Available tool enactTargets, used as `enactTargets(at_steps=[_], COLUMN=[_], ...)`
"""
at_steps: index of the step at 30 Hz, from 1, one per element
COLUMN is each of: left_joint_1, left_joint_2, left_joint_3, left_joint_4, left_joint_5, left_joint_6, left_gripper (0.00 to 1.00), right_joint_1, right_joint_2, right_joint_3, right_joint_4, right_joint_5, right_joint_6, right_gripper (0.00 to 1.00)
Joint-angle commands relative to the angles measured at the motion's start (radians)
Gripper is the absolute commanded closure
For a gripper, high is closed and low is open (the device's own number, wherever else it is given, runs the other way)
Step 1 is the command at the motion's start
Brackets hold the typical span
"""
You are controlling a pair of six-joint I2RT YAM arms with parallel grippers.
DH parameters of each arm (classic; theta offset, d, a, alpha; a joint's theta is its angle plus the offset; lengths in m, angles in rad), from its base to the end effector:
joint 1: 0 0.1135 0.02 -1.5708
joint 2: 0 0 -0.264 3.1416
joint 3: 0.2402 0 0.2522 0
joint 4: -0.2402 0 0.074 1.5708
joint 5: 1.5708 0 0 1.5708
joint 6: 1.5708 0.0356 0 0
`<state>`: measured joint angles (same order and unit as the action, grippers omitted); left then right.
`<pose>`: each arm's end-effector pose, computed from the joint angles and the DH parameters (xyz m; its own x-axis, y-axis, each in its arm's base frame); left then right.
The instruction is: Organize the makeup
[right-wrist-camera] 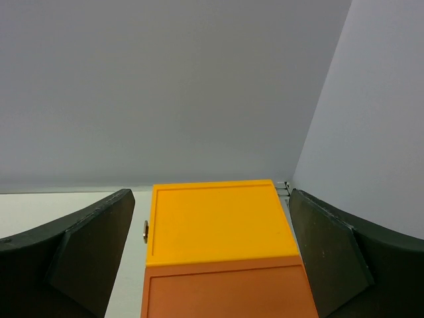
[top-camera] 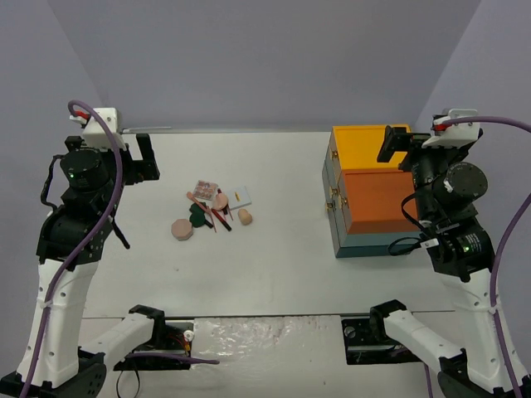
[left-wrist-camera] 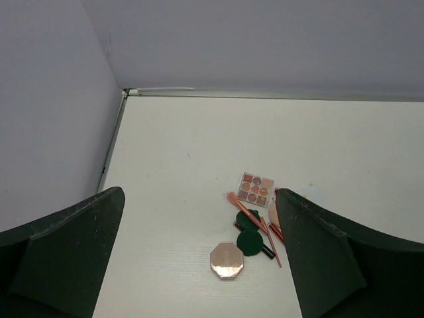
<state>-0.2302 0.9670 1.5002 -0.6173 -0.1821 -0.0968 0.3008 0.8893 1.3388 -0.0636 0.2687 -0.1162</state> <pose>0.1565 -0.0300 0.4978 -0.0861 -0.0774 -0.9933 0.0406 0.9959 -0.0812 0.1447 0.0350 0.5198 0.3630 -0.0044 -0.9318 -0.0087 0.9999 -0.0082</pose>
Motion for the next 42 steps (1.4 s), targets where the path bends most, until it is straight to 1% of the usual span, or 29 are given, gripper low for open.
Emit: enactTargets(at_steps=[1,4,7,10,13,14,18,21,26,27,30,36,42], left_joint_1=[-0.006,-0.006,-0.006,-0.006,-0.006,-0.006,-0.006,-0.006,-0.006,-0.006,-0.006,-0.006,-0.006], left_joint_2=[-0.004,0.002,0.011,0.019,0.019,0.019,0.011,0.003,-0.026,-0.027,-0.056,-0.087,-0.097], left_joint_3=[0.005,-0.007,-0.014,-0.019,-0.035,-0.038,-0.072,-0.103,-0.179,-0.192,-0.254,-0.381,-0.453], left_joint_4=[0.044,0.038,0.03,0.027,0.022,0.019,0.009,-0.001,0.0,0.004,0.023,0.064,0.111], left_joint_5=[0.005,0.001,-0.002,-0.002,-0.01,-0.014,-0.039,-0.061,-0.085,-0.083,-0.088,-0.123,-0.125], left_joint_6=[-0.028,-0.036,-0.048,-0.054,-0.06,-0.06,-0.062,-0.061,-0.066,-0.067,-0.065,-0.047,-0.055], left_gripper=[0.03,0.03,0.03,0.03,0.03,0.03,0.03,0.03,0.03,0.03,0.03,0.03,0.03], right_joint_1=[-0.006,-0.006,-0.006,0.0,0.04,0.06,0.196,0.236,0.245,0.245,0.239,0.222,0.209], right_joint_2=[0.049,0.074,0.128,0.214,0.313,0.349,0.428,0.522,0.648,0.649,0.721,0.788,0.821], right_joint_3=[-0.001,-0.003,0.016,0.072,0.139,0.149,0.198,0.241,0.285,0.286,0.304,0.319,0.333], right_joint_4=[0.072,0.067,0.014,-0.053,-0.134,-0.149,-0.17,-0.193,-0.2,-0.2,-0.208,-0.216,-0.234], right_joint_5=[0.017,-0.042,-0.107,-0.12,-0.075,-0.028,0.091,0.139,0.201,0.217,0.225,0.202,0.25], right_joint_6=[0.055,0.079,0.093,0.097,0.083,0.077,0.057,0.079,0.116,0.116,0.152,0.211,0.242], right_gripper=[0.0,0.0,0.0,0.0,0.0,0.0,0.0,0.0,0.0,0.0,0.0,0.0,0.0])
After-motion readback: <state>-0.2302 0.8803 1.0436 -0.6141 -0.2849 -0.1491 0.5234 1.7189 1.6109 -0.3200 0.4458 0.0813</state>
